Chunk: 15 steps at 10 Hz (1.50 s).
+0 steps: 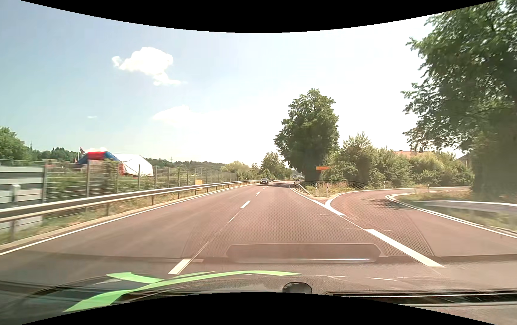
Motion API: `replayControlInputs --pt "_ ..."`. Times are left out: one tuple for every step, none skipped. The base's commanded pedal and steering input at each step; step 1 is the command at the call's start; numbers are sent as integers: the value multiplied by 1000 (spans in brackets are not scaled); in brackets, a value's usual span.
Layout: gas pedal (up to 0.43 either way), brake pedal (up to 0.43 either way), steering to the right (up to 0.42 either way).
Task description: Follow the waypoints while adhering to traffic rules and regulations
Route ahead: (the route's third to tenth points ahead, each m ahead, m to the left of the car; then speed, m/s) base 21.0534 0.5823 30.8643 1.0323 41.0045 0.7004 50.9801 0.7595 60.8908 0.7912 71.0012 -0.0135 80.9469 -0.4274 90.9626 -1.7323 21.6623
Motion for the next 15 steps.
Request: replayControlInputs --pt "189 0 2" --pt "189 0 2" --pt "189 0 2" --pt "189 0 2" --pt "189 0 2" --pt "189 0 2" --pt "189 0 2" --pt "189 0 2" --pt "189 0 2" --pt "197 0 2" --pt "197 0 2" --pt "197 0 2" --pt "197 0 2" --pt "197 0 2" --pt "197 0 2"
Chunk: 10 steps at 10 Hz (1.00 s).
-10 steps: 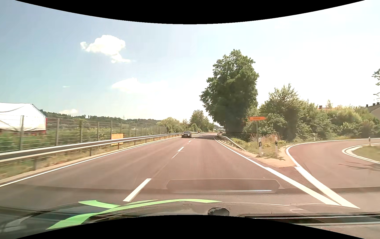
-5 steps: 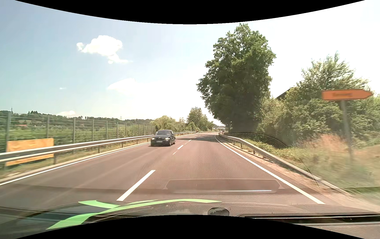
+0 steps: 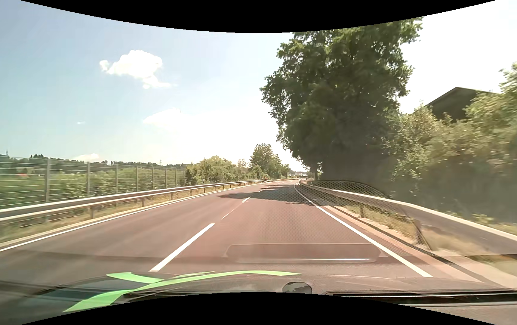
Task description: Follow the waypoints while adhering to traffic rules and regulations
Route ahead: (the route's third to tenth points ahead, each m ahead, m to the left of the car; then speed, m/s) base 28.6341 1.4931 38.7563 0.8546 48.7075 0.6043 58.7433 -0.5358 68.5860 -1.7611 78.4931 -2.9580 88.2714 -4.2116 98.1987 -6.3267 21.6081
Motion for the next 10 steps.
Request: replayControlInputs --pt "197 0 2" --pt "197 0 3" --pt "197 0 3" --pt "197 0 3" --pt "197 0 3" --pt "197 0 3" --pt "197 0 5" --pt "197 0 7" --pt "197 0 7" --pt "157 0 7"
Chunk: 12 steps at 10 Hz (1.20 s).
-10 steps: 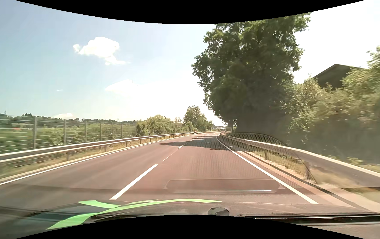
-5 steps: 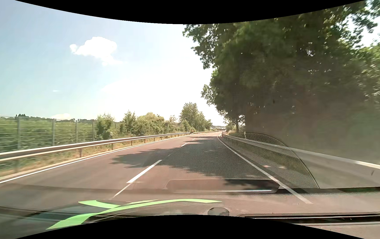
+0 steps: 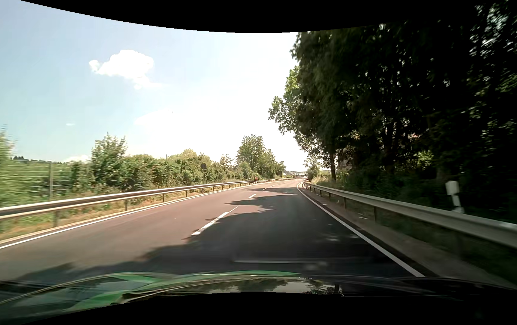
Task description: Follow the waypoints while adhering to traffic rules and regulations
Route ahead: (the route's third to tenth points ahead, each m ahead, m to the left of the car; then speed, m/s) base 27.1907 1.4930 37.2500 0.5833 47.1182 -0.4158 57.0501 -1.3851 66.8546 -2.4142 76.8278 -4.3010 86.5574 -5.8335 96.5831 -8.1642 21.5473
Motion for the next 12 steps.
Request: replayControlInputs --pt "150 0 7" --pt "150 0 7" --pt "150 0 7" --pt "150 0 8" --pt "150 0 8" --pt "150 0 8" --pt "177 0 8" --pt "209 0 7" --pt "228 0 7" --pt "240 0 8" --pt "248 0 9" --pt "260 0 9"
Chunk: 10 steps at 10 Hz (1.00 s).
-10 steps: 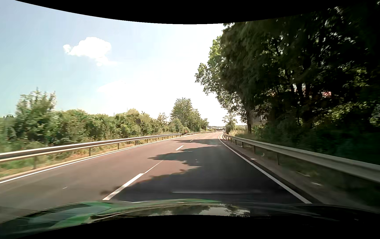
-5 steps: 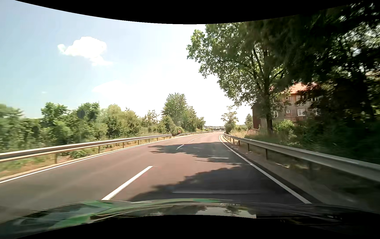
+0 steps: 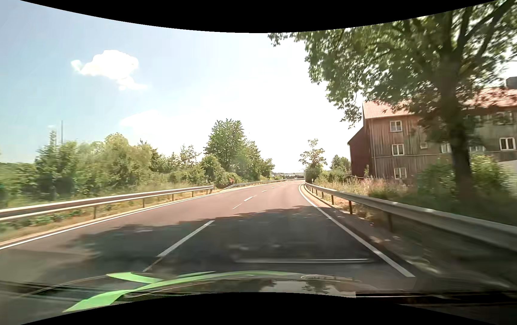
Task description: Follow the waypoints while adhering to traffic rules and regulations
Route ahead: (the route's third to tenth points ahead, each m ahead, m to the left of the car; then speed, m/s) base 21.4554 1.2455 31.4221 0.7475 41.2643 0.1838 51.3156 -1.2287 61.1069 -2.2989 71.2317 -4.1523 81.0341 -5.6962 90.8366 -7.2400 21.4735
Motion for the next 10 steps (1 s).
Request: replayControlInputs --pt "268 0 9" --pt "268 0 9" --pt "268 0 9" --pt "268 0 9" --pt "260 0 9" --pt "228 0 9" --pt "209 0 9" --pt "197 0 9" --pt "197 0 9" --pt "197 0 8"
